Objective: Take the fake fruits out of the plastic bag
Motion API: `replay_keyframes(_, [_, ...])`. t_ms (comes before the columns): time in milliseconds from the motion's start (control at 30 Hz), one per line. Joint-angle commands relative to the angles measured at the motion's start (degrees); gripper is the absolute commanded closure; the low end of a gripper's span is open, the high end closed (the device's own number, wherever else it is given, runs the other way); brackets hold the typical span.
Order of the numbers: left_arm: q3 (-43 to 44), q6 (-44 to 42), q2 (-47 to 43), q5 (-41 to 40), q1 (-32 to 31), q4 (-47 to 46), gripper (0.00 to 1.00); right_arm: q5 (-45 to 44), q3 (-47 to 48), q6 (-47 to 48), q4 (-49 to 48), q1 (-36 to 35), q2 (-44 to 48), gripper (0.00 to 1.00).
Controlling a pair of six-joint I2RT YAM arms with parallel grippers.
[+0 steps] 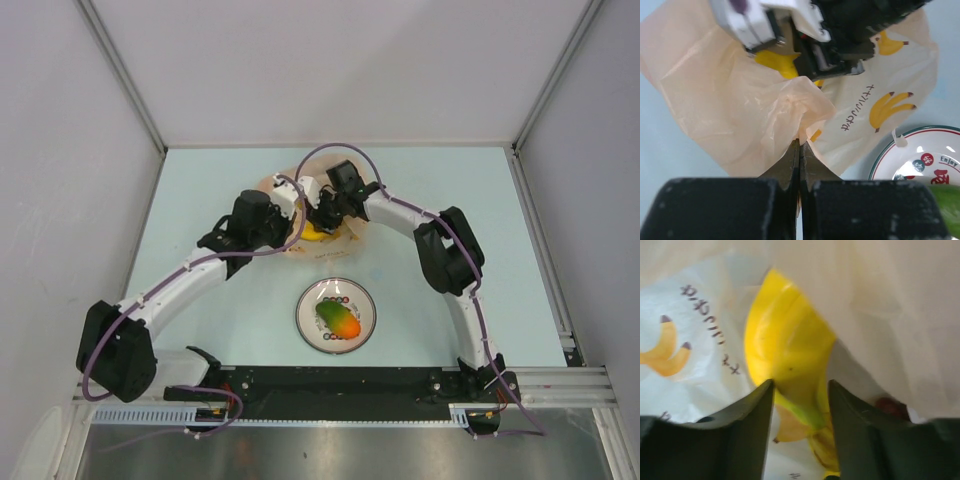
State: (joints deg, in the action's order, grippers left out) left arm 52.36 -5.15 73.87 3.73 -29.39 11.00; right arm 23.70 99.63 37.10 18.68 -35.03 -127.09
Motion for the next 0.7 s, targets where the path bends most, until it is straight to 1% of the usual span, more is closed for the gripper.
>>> replay_keyframes(0, [2.22,1.89,0.49,1.63,2.05,-0.63,1.00,3.19,0.65,2.71,5.23,0.48,0.34,0.57])
replay_keyframes(33, [2.13,1.90,0.58,2.16,2.05,-0.81,1.00,3.54,0.21,2.71,5.58,0.66,1.83,0.68])
replay_keyframes(100, [2.05,1.98,0.58,3.21,2.14,-0.99,1.00,4.68,-1.72,2.54,6.19,0.66,3.94,0.77])
replay_keyframes(133, [2.05,1.98,0.66,3.83,2.14,-0.99,1.00,5.29,-2.68,2.36,6.46,0.66,6.82,0.82])
replay_keyframes(233, [2.13,3.04,1.02,4.19,2.14,-2.12,1.00,7.58,-6.64,2.10,7.69,0.57,12.37,0.89])
replay_keyframes(267, [2.13,2.78,1.19,3.84,2.14,-2.39,1.00,8.63,-7.69,1.92,8.82,0.57,16.57,0.90])
replay_keyframes(333, [2.40,2.95,1.45,3.48,2.14,-2.92,1.00,9.60,-10.15,0.87,10.23,0.57,20.28,0.91])
replay_keyframes(367, [2.48,3.04,1.72,3.57,2.14,-3.18,1.00,10.65,-10.86,-1.13,12.24,0.57,22.82,0.91])
replay_keyframes(467, [2.66,3.04,2.07,4.80,2.14,-3.88,1.00,13.63,-13.85,-3.96,17.68,0.40,26.87,0.92])
replay_keyframes(533, [2.92,3.30,2.16,5.59,2.05,-3.97,1.00,15.57,-15.52,-5.28,19.37,0.40,28.55,0.92])
replay_keyframes(567, [2.92,3.65,2.07,5.76,1.97,-4.06,1.00,18.28,-15.70,-5.46,21.99,0.31,29.34,0.92])
replay_keyframes(633, [3.27,3.74,1.90,5.42,1.96,-3.45,1.00,19.88,-15.61,-4.85,25.08,-0.30,30.93,0.92])
replay_keyframes(667, [3.54,3.39,1.81,5.07,1.96,-3.19,1.00,20.24,-15.70,-3.89,28.75,-0.65,31.37,0.92])
